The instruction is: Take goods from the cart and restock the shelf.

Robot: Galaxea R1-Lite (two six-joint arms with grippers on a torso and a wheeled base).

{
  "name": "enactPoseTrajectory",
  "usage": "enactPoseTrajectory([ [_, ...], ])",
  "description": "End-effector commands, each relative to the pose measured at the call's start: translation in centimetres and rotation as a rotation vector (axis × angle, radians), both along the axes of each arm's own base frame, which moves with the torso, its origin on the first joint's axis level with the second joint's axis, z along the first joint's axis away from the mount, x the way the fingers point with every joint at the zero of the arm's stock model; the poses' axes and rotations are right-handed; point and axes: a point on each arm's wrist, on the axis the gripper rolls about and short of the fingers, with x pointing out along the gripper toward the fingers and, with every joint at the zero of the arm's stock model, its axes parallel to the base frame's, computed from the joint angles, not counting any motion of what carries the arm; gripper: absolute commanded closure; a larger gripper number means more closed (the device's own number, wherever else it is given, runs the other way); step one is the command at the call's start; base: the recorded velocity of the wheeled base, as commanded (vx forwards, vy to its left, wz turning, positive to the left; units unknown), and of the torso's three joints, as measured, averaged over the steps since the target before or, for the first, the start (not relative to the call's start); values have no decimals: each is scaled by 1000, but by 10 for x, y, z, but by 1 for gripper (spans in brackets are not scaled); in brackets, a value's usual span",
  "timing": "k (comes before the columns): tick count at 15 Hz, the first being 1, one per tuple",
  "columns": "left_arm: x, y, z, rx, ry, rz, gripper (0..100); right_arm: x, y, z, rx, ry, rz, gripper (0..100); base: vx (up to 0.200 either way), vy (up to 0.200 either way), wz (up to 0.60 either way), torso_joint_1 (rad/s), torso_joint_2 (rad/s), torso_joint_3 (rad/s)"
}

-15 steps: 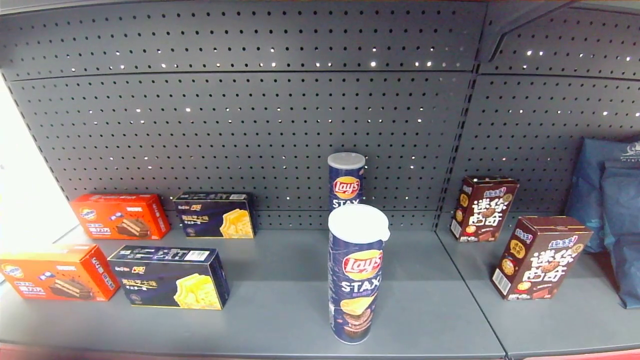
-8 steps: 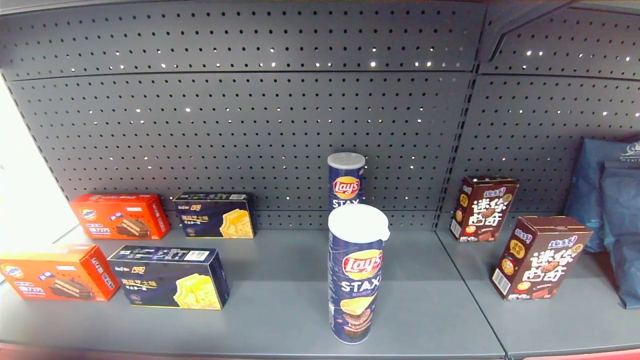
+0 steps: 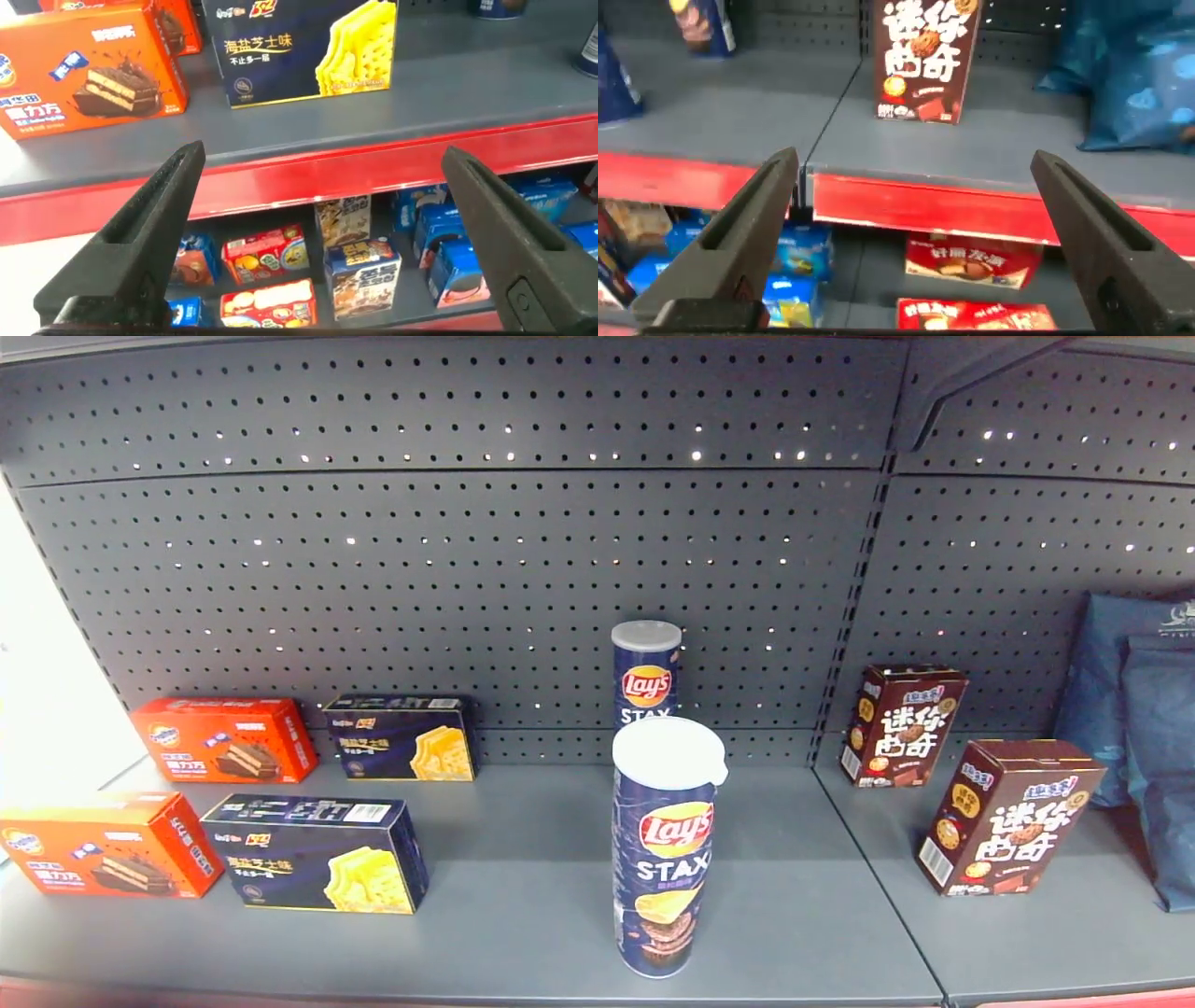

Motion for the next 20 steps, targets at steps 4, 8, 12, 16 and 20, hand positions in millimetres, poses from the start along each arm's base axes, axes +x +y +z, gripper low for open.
enactPoseTrajectory([
  [4,-1,0,0,-6,-8,6,0,0,-5,-1,44,-29,-209,0,0,0,0,0,0,0],
  [8,-2,0,0,-6,-22,8,0,1,-2,-6,17,24,-70,0,0,0,0,0,0,0],
  [12,-4,0,-1,-8,-51,18,0,0,-2,-6,40,11,-92,0,0,0,0,0,0,0],
  [16,-4,0,-1,-14,-54,23,0,0,-2,-6,40,10,-92,0,0,0,0,0,0,0],
  [20,-4,0,-1,-15,-53,23,0,0,-2,-6,40,10,-92,0,0,0,0,0,0,0],
])
